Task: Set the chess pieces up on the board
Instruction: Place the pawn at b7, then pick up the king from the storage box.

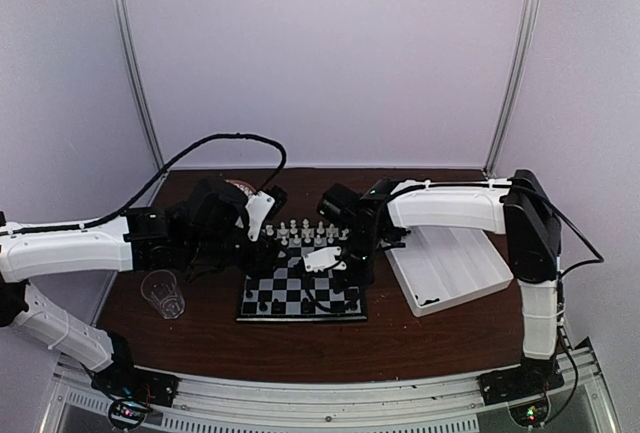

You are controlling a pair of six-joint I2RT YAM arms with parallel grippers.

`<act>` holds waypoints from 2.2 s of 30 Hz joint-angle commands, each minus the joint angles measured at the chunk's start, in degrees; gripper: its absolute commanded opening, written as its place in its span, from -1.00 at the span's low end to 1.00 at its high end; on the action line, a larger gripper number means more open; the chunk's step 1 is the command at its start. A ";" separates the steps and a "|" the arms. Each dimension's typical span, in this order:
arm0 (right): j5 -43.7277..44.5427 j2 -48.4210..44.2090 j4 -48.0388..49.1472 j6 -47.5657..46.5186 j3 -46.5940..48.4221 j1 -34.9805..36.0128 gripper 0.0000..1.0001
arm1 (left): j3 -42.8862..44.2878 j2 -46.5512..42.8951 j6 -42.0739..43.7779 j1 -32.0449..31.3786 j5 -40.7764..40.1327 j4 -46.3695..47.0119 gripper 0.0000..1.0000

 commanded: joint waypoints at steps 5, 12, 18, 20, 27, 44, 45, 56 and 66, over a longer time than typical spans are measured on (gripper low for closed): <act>1.14 1.80 -1.20 0.82 1.50 0.64 -0.80 | -0.92 0.14 -0.22 0.19 -0.95 1.12 0.01; 1.20 3.04 -0.93 0.89 1.67 0.80 -0.78 | -1.19 0.30 -0.22 0.19 -0.96 1.06 0.01; 1.54 2.92 -0.55 1.48 1.54 0.88 -0.54 | -1.66 0.46 -0.31 0.26 -1.05 1.00 0.01; 1.71 2.46 -0.59 1.75 1.62 0.90 -0.50 | -1.76 0.48 -0.47 0.29 -0.97 0.93 0.01; 1.93 -4.11 -3.51 2.41 3.52 0.86 -0.42 | -1.31 0.71 -0.31 0.37 -0.83 0.92 0.02; 3.71 -15.02 1.10 4.71 -7.25 -23.54 -0.47 | 3.06 5.97 -0.51 0.68 1.03 0.08 0.21; 4.75 -14.18 2.23 4.47 -7.69 -24.29 -0.48 | 3.23 6.44 -0.04 0.74 1.81 0.58 0.21; 11.52 1.15 4.31 3.11 2.29 -26.57 -0.47 | 6.40 9.17 0.08 0.89 3.70 -0.91 0.22; 7.13 7.06 0.88 1.06 6.70 -27.31 -0.43 | 5.18 7.37 -0.31 0.89 2.51 -1.15 0.22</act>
